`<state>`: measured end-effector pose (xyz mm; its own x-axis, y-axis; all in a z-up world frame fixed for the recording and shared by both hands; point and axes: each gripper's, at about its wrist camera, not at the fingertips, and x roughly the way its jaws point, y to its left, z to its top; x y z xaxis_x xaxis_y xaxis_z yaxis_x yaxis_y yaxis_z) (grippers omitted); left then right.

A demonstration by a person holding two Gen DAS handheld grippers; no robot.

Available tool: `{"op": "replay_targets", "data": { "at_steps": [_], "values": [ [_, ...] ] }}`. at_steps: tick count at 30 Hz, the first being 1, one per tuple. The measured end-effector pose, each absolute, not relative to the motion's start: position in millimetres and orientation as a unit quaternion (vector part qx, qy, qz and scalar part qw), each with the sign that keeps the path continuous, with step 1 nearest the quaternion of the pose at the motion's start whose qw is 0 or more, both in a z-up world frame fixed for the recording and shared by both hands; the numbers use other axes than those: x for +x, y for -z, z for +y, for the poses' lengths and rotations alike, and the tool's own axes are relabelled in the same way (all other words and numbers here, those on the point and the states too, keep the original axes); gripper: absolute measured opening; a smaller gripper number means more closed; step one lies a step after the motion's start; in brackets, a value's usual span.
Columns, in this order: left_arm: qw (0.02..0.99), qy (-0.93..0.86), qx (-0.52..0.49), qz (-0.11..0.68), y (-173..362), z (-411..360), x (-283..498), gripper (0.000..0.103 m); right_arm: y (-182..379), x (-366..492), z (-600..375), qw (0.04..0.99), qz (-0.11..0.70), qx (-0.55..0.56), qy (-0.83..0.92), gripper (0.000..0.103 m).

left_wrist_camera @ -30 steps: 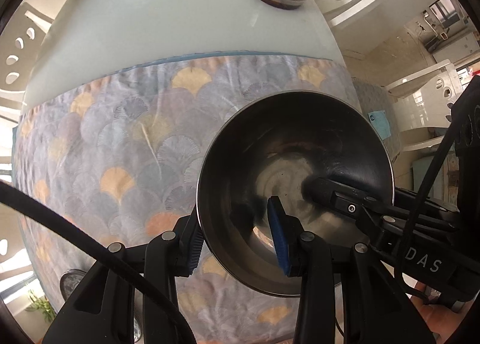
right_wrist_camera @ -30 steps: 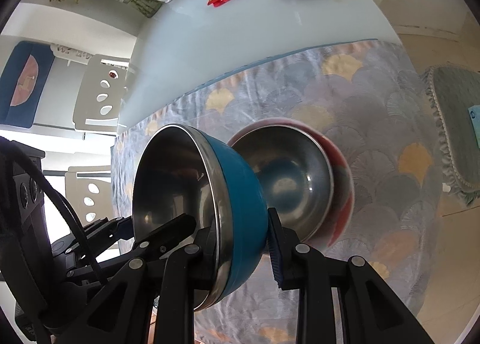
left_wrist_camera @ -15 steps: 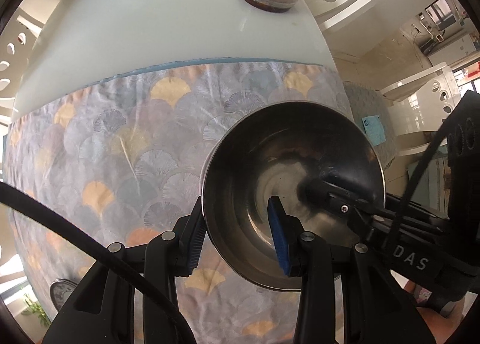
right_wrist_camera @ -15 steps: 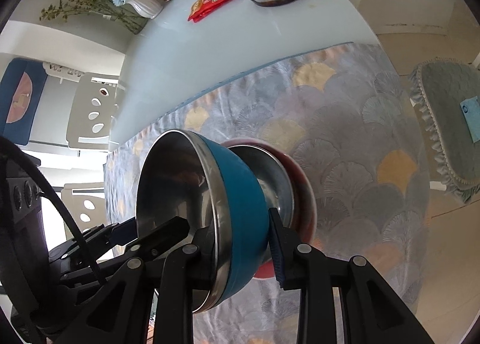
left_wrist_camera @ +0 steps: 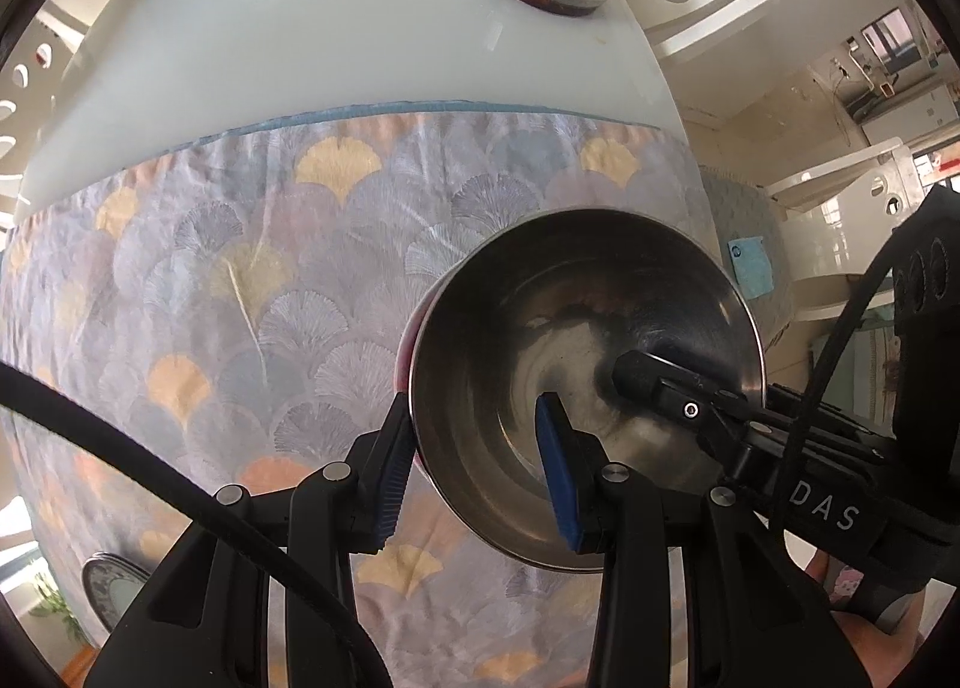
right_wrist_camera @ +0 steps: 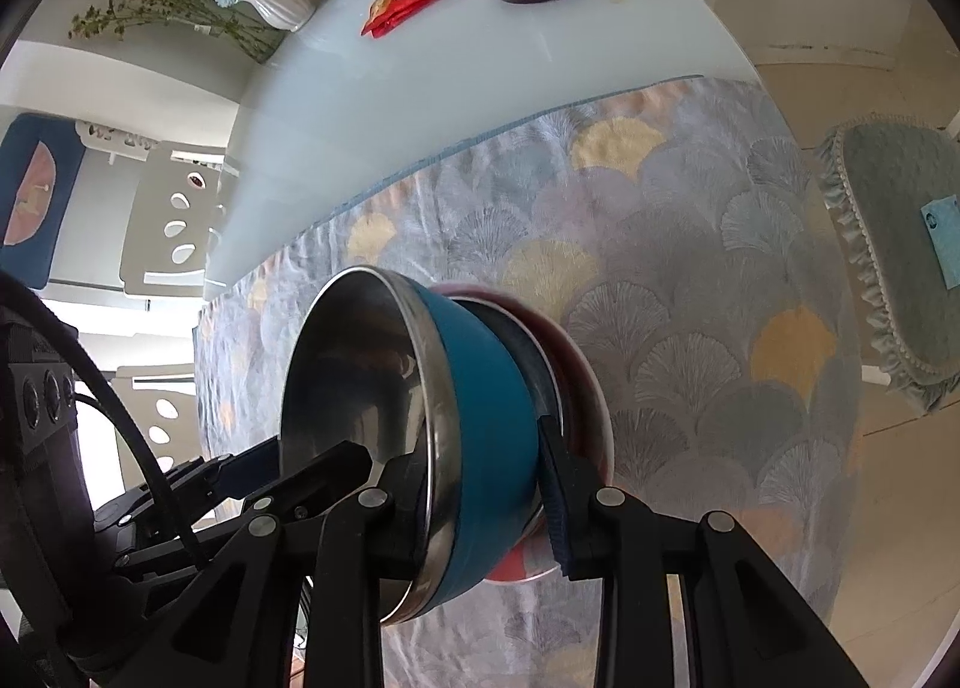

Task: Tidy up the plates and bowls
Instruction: 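Lower the blue steel bowl into the nested steel bowl with both grippers, then regrip the rim of the three nested bowls with both grippers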

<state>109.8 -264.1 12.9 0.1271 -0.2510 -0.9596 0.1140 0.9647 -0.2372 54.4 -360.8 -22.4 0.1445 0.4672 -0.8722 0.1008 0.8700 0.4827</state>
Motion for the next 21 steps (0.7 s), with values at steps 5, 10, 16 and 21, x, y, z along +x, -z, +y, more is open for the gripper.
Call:
{"op": "replay_targets", "data": {
  "at_steps": [5,10,16,21],
  "values": [
    [0.749,0.118,-0.062,0.649,-11.5,-261.6,111.1,0.036,22.0,57.4,-360.7,0.724,0.641,0.219,-0.131,0.033],
    [0.756,0.114,-0.079,0.640,-19.2,-250.8,112.8,0.036,11.6,58.1,-373.4,0.732,0.628,0.228,-0.133,0.033],
    [0.775,0.102,-0.057,0.622,-30.8,-243.8,114.9,0.045,8.8,60.5,-391.7,0.736,0.625,0.224,-0.129,0.040],
    [0.762,0.083,-0.062,0.640,-7.8,-235.0,121.2,0.056,30.2,58.4,-390.2,0.727,0.630,0.234,-0.141,0.050]
  ]
}}
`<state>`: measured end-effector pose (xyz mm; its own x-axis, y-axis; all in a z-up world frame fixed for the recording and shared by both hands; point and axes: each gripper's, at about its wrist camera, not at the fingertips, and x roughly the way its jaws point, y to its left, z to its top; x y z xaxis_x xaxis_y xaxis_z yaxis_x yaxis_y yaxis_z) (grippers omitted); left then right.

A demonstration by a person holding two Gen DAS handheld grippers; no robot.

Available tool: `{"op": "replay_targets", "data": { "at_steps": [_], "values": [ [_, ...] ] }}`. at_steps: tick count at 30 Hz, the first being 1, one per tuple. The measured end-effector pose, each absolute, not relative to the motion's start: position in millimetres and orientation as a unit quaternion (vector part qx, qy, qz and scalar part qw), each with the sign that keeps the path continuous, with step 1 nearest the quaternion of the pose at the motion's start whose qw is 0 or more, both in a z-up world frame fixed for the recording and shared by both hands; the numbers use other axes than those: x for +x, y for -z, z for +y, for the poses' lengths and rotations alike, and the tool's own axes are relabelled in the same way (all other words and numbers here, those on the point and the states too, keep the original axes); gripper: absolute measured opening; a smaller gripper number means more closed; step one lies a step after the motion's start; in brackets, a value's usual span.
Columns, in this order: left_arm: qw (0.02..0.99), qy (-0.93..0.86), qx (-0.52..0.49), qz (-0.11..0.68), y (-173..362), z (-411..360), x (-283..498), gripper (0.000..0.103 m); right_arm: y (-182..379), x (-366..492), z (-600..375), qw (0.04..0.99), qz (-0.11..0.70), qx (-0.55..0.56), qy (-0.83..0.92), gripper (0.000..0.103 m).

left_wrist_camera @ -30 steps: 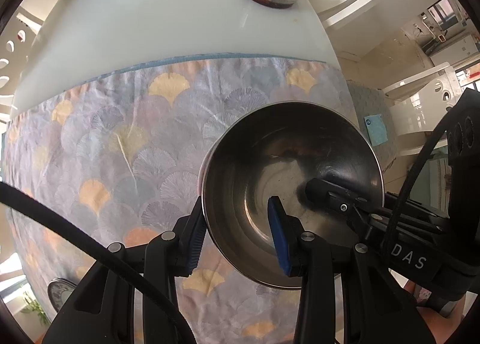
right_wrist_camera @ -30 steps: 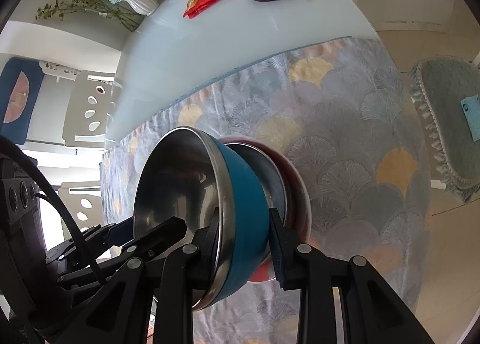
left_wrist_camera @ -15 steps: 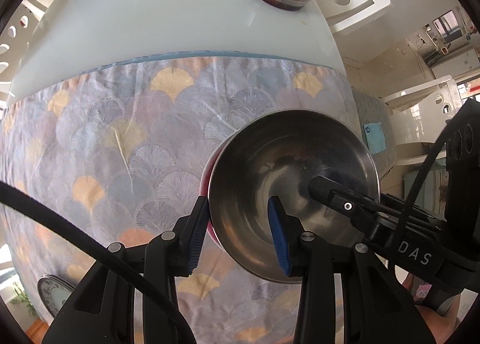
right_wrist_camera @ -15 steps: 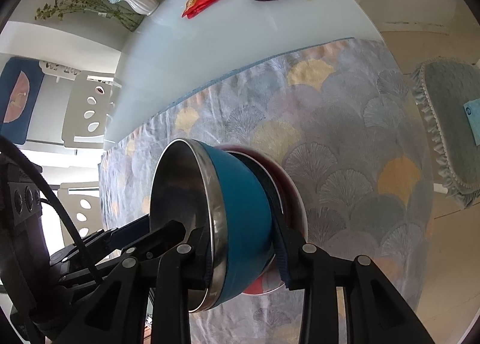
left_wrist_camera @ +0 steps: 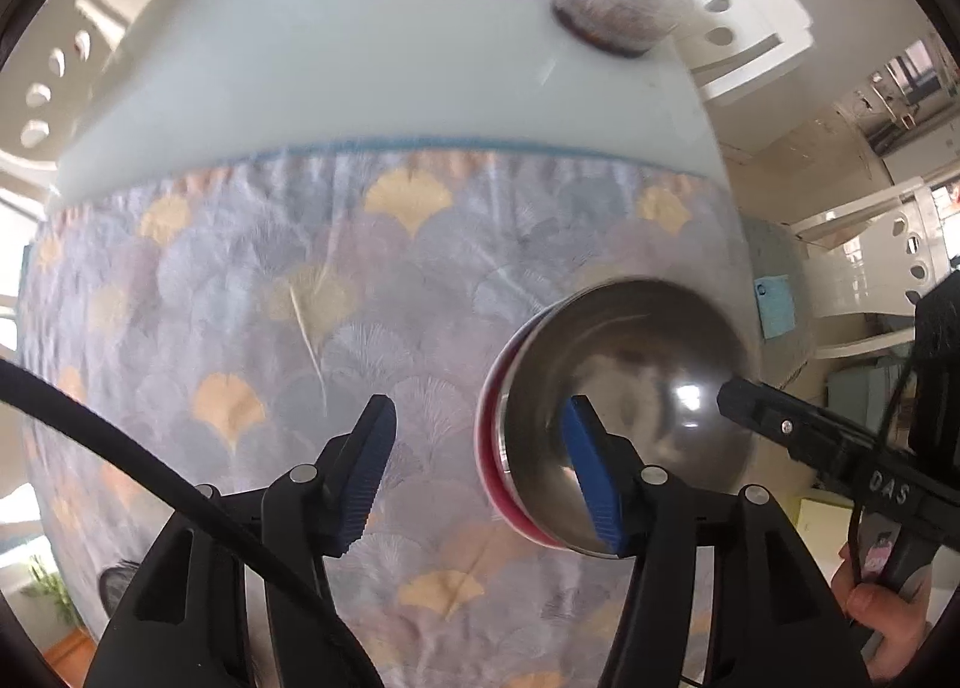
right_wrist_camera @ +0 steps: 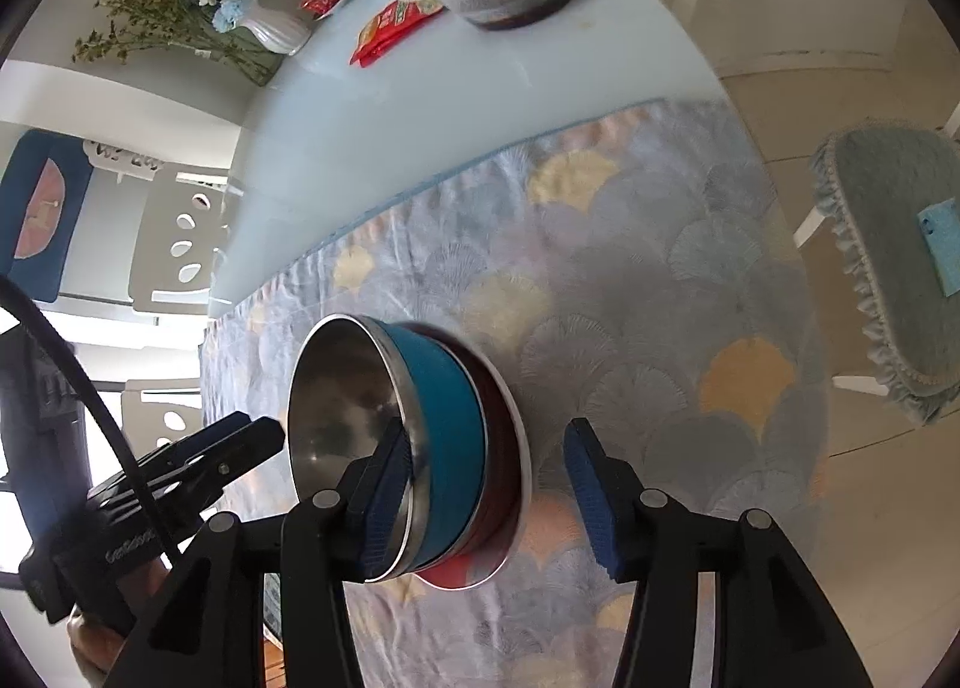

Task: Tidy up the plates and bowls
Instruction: 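Regrip the rim of the three nested bowls with both grippers, then lift and carry the nested bowl stack with both grippers over the floral plates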

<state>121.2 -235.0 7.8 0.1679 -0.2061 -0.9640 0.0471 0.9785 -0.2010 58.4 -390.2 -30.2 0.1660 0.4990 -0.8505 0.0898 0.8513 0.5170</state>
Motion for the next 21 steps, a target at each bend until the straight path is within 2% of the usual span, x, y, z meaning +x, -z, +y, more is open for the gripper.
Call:
{"op": "replay_targets", "data": {
  "at_steps": [11,15,21],
  "values": [
    [0.723,0.101,-0.100,0.676,45.9,-245.3,115.7,0.057,80.7,53.8,-371.0,0.691,0.651,0.273,-0.154,0.051],
    [0.725,0.121,-0.106,0.669,44.5,-257.8,115.2,0.042,81.6,50.7,-371.6,0.697,0.643,0.282,-0.148,0.049],
    [0.752,0.120,-0.049,0.647,32.1,-275.4,112.3,0.041,74.5,44.2,-370.3,0.718,0.627,0.257,-0.160,0.046]
  ]
}}
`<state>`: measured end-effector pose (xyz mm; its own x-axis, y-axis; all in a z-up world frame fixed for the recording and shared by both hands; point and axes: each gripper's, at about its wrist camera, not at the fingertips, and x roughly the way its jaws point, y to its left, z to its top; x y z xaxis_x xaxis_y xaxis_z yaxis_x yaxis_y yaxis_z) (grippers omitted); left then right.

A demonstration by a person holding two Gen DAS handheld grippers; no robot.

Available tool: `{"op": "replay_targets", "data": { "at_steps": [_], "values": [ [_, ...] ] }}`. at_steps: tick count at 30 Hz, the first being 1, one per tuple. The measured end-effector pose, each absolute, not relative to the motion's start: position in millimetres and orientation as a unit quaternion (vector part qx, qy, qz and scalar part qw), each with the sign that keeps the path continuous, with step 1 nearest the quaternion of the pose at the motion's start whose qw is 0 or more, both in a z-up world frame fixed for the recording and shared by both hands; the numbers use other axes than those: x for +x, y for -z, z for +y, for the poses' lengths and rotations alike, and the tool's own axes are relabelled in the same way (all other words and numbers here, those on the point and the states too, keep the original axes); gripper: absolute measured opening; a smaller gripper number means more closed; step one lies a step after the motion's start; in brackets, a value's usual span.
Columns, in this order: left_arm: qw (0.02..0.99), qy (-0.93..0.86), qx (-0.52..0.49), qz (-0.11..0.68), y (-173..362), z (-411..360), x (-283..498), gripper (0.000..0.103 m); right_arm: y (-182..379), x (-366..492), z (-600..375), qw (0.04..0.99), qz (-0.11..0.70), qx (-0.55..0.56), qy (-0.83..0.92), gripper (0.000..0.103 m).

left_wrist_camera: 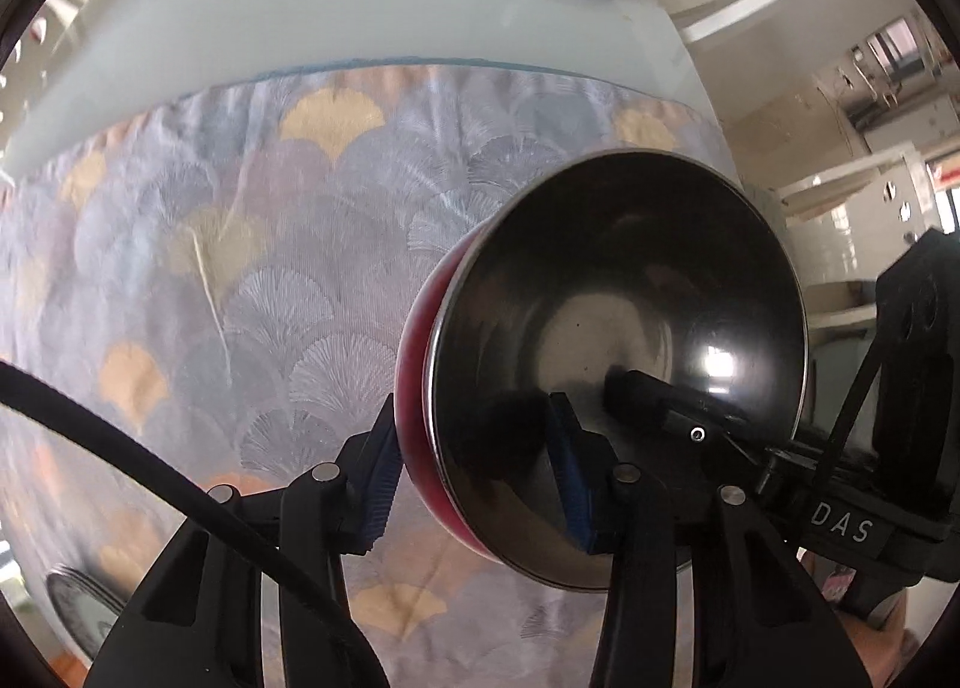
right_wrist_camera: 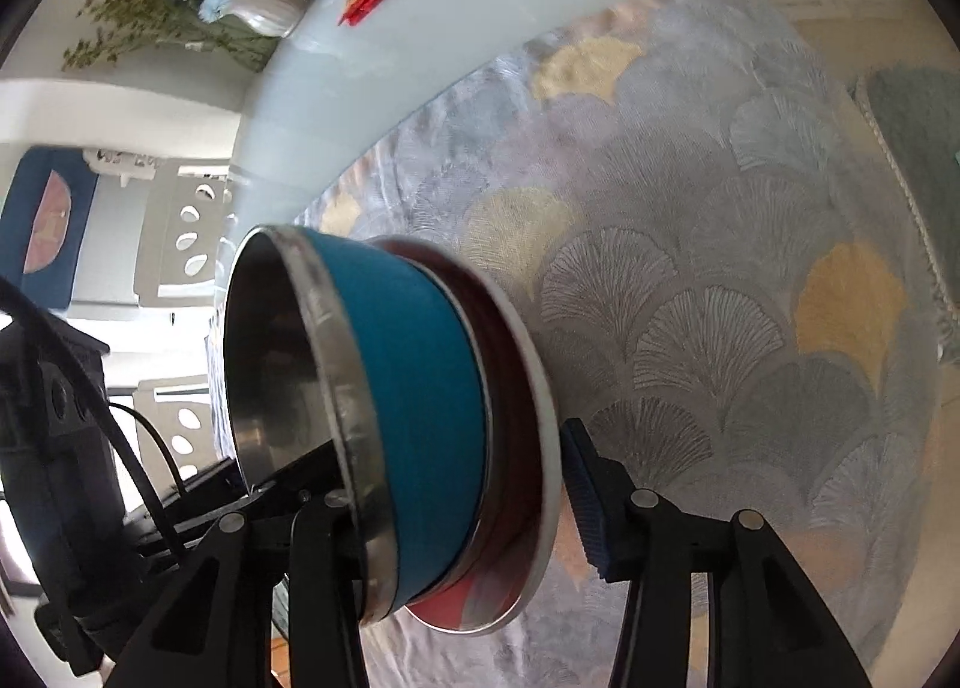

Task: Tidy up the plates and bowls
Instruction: 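Lift and carry the nested bowl stack with both grippers over the floral plates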

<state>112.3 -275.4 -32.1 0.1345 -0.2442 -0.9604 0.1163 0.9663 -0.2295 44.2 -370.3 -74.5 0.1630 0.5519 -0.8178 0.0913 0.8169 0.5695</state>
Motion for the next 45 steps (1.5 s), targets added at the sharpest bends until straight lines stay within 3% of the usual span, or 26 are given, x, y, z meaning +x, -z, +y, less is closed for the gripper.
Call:
{"op": "replay_targets", "data": {
  "at_steps": [26,45],
  "values": [
    [0.773,0.072,-0.055,0.628,-16.2,-212.6,91.0,0.041,33.8,30.7,-290.4,0.731,0.624,0.184,-0.206,0.045],
    [0.782,0.060,-0.075,0.616,-47.1,-66.8,25.5,0.041,3.5,-27.3,-158.4,0.725,0.626,0.190,-0.216,0.045]
  ]
}}
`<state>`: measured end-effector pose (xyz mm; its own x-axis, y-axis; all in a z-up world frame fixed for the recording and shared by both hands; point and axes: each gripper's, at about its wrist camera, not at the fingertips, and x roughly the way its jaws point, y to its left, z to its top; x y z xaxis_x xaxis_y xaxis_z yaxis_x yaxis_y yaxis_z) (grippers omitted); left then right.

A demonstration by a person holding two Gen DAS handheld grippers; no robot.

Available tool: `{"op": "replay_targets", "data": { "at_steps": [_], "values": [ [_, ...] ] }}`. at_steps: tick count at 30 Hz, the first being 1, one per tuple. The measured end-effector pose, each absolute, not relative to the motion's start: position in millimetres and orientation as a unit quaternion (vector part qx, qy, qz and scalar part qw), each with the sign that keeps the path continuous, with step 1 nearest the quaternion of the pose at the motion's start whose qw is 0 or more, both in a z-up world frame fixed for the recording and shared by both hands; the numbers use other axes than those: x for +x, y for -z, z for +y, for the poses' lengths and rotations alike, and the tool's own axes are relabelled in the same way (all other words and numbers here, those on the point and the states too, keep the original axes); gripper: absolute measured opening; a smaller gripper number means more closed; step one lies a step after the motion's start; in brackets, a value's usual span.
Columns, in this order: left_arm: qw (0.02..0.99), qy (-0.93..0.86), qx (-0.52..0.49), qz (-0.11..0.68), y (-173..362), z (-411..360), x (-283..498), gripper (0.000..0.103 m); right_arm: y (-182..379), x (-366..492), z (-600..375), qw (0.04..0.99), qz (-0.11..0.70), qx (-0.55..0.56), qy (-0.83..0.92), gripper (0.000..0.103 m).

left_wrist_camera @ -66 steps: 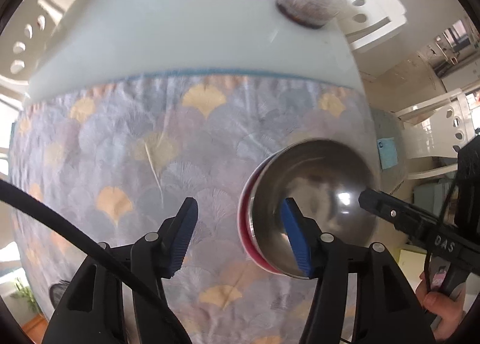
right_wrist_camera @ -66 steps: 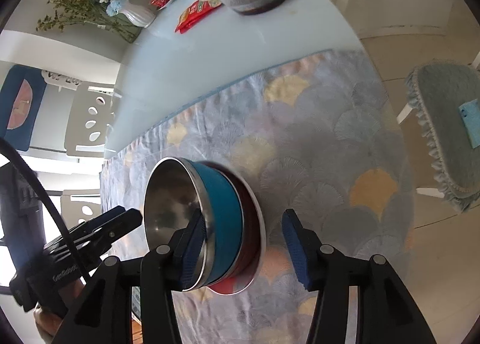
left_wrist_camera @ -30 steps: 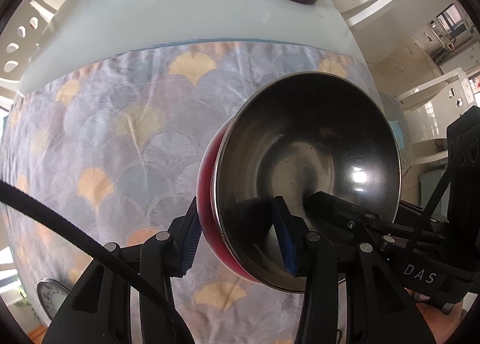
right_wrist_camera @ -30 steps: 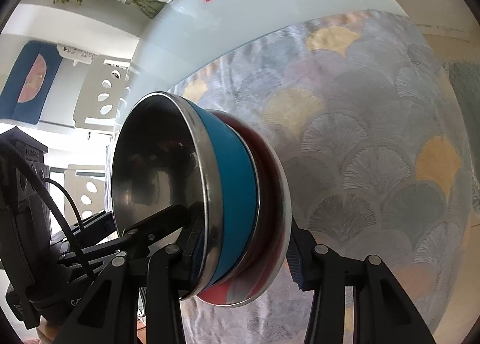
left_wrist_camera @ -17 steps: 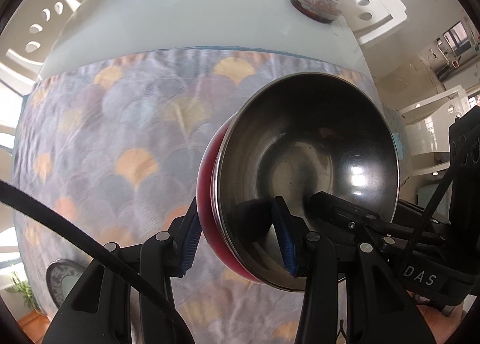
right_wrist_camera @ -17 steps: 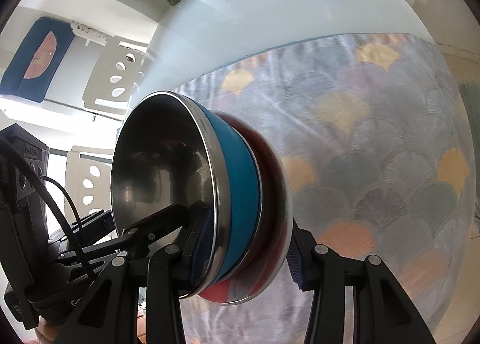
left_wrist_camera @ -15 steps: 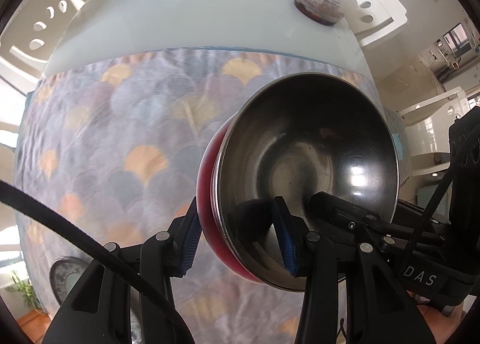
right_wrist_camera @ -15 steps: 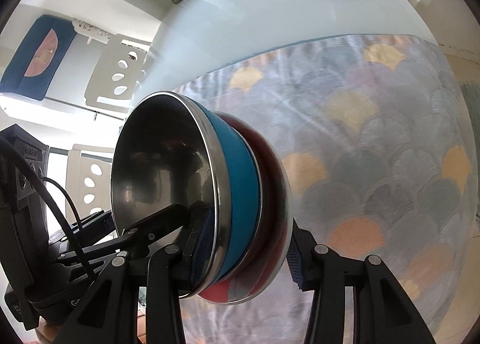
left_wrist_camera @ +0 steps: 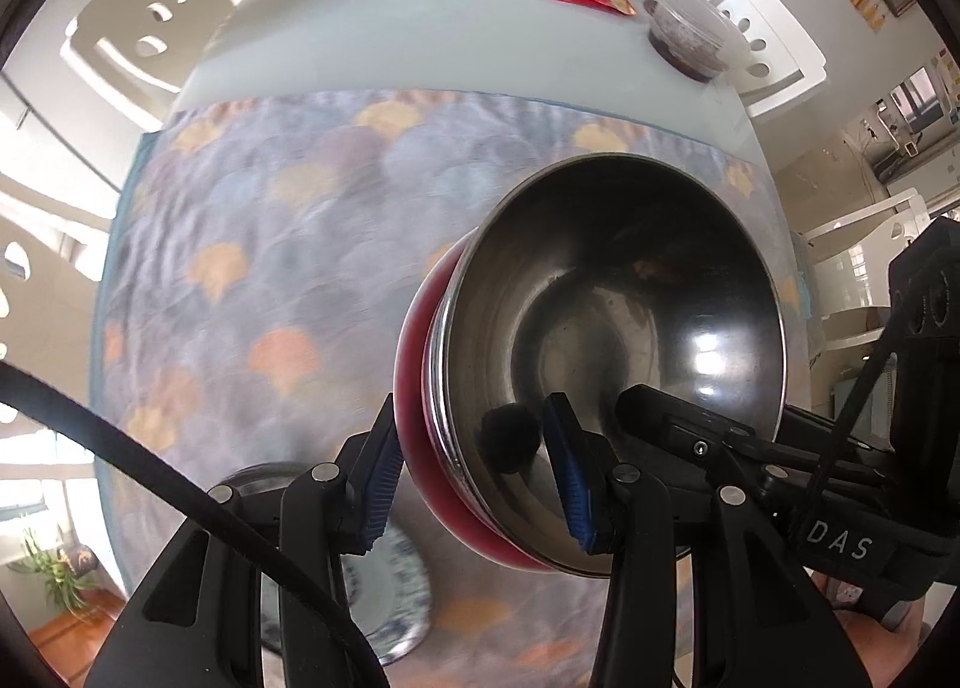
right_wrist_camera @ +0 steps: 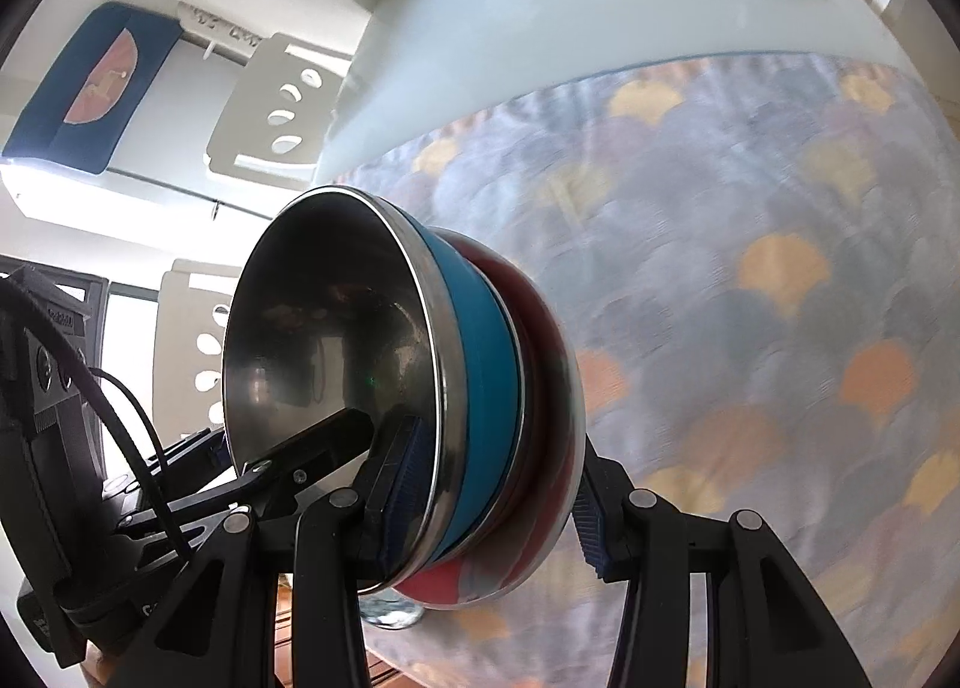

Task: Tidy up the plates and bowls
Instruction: 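Lift and carry the nested bowl stack with both grippers over the floral plates, then lower the nested bowl stack onto the floral plate stack with both grippers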

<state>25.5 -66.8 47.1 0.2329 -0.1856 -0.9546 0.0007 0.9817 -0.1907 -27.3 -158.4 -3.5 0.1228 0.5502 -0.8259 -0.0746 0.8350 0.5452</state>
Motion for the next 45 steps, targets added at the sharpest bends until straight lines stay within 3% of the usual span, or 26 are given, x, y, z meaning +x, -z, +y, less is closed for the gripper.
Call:
{"op": "replay_targets", "data": {
  "at_steps": [22,45],
  "values": [
    [0.781,0.024,-0.127,0.611,-33.5,79.8,-56.6,0.042,8.3,-94.7,-6.8,0.712,0.642,0.150,-0.242,0.045],
    [0.749,0.061,-0.141,0.644,12.7,81.4,-93.4,0.043,38.3,-128.4,-0.8,0.696,0.679,0.111,-0.206,0.045]
  ]
}}
